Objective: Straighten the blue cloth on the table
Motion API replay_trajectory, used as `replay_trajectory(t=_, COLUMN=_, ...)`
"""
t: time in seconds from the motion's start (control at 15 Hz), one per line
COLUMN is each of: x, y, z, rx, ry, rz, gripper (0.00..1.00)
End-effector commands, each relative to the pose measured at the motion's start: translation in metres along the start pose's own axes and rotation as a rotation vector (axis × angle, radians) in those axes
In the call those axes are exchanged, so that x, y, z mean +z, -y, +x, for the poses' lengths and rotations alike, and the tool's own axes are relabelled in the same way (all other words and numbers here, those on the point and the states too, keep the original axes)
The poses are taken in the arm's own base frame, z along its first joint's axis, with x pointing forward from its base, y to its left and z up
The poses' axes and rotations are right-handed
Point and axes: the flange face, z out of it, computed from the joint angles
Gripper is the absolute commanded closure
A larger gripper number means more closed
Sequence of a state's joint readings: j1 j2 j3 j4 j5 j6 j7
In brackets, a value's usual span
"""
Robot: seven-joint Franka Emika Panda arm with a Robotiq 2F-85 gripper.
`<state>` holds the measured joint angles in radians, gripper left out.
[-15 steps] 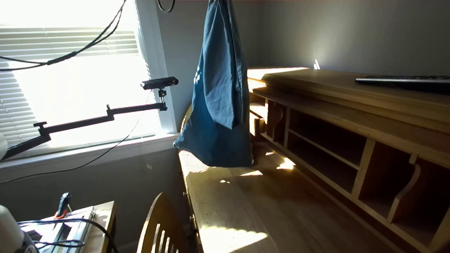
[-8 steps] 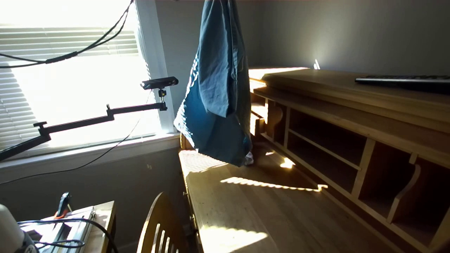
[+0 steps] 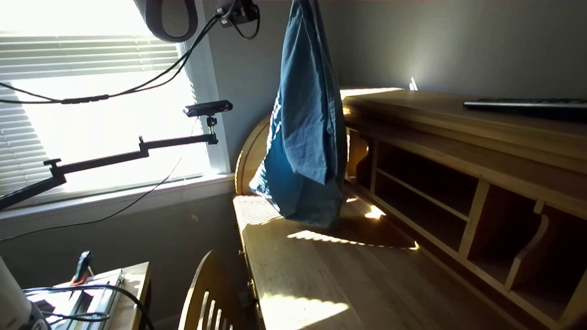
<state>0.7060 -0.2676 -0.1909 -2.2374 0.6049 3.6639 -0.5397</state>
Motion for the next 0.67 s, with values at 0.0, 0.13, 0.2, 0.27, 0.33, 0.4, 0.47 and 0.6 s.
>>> replay_trajectory(t=0.0, x=-0.021, y=-0.02, z=-0.057, rx=0.038, ry=0.023, rz=0.034, gripper=0.99)
replay_trajectory(t=0.13, x=-0.029, y=-0.035, z=-0.095, rx=0.05, ry=0.042, rz=0.053, gripper=0.99)
replay_trajectory(t=0.2, x=-0.033, y=-0.048, z=-0.116, rx=0.058, ry=0.067, rz=0.048, gripper=0.99)
replay_trajectory(t=0.27, x=-0.038, y=-0.06, z=-0.136, rx=0.065, ry=0.089, rz=0.041, gripper=0.99)
replay_trajectory(t=0.33, x=-0.045, y=-0.075, z=-0.155, rx=0.077, ry=0.116, rz=0.025, gripper=0.99)
replay_trajectory(t=0.4, x=-0.049, y=-0.09, z=-0.171, rx=0.083, ry=0.147, rz=0.005, gripper=0.99)
replay_trajectory(t=0.47, x=-0.054, y=-0.104, z=-0.184, rx=0.087, ry=0.167, rz=-0.014, gripper=0.99)
replay_trajectory(t=0.6, x=-0.063, y=-0.133, z=-0.205, rx=0.086, ry=0.209, rz=-0.055, gripper=0.99)
